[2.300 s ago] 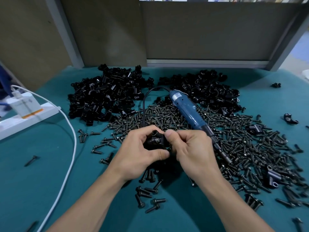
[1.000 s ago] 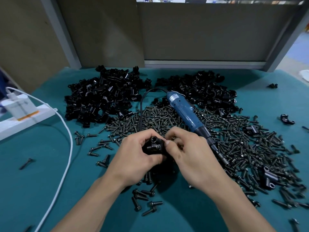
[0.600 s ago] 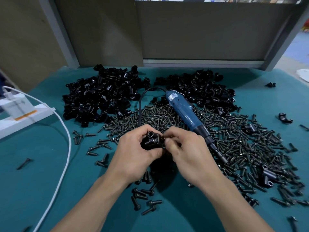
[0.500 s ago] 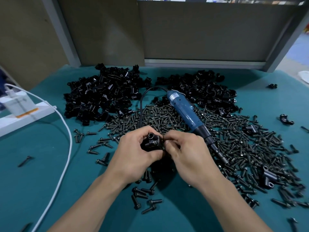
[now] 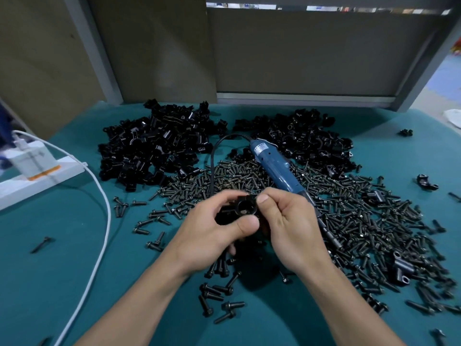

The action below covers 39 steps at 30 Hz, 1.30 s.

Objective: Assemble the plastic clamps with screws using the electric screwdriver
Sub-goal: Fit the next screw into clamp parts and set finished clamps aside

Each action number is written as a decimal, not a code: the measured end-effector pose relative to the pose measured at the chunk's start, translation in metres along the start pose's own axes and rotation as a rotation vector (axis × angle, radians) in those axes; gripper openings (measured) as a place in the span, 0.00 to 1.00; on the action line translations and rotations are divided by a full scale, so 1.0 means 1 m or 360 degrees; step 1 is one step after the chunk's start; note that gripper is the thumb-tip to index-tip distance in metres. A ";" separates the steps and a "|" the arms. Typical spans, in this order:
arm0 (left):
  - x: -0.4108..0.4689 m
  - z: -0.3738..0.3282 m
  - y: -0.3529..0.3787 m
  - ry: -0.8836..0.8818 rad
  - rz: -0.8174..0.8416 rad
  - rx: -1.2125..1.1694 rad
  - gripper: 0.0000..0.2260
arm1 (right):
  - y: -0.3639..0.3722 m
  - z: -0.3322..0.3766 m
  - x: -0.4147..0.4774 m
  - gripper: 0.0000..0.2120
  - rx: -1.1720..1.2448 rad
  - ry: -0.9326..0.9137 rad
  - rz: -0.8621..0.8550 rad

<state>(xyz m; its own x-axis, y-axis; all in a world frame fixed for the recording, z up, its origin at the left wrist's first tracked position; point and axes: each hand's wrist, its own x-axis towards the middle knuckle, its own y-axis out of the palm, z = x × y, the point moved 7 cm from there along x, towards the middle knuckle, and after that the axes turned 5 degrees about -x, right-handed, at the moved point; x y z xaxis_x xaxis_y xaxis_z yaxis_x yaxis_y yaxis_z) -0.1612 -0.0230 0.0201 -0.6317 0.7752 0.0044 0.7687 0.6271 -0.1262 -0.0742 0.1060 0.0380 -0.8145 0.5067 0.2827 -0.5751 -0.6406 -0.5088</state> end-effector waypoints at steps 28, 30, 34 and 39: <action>-0.006 -0.002 -0.019 0.0155 -0.0540 0.0654 0.11 | -0.025 -0.031 0.060 0.20 -0.1402 0.0678 0.0048; -0.011 -0.009 -0.028 0.0259 -0.0711 0.0747 0.14 | -0.028 -0.038 0.072 0.23 -0.1336 0.0722 0.0154; -0.019 -0.008 -0.057 0.0286 -0.1088 0.0428 0.16 | -0.045 -0.049 0.081 0.26 -0.0380 0.0905 0.0317; -0.018 0.006 -0.086 0.0220 -0.1380 -0.0303 0.16 | -0.052 -0.052 0.049 0.19 0.1399 0.1175 0.0114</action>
<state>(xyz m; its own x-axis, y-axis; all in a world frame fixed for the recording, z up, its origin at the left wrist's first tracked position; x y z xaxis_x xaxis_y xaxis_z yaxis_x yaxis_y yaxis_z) -0.2162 -0.0913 0.0246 -0.9896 0.0183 0.1425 0.0389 0.9889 0.1436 -0.0807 0.1942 0.0362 -0.7709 0.4814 -0.4171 -0.6205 -0.7155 0.3210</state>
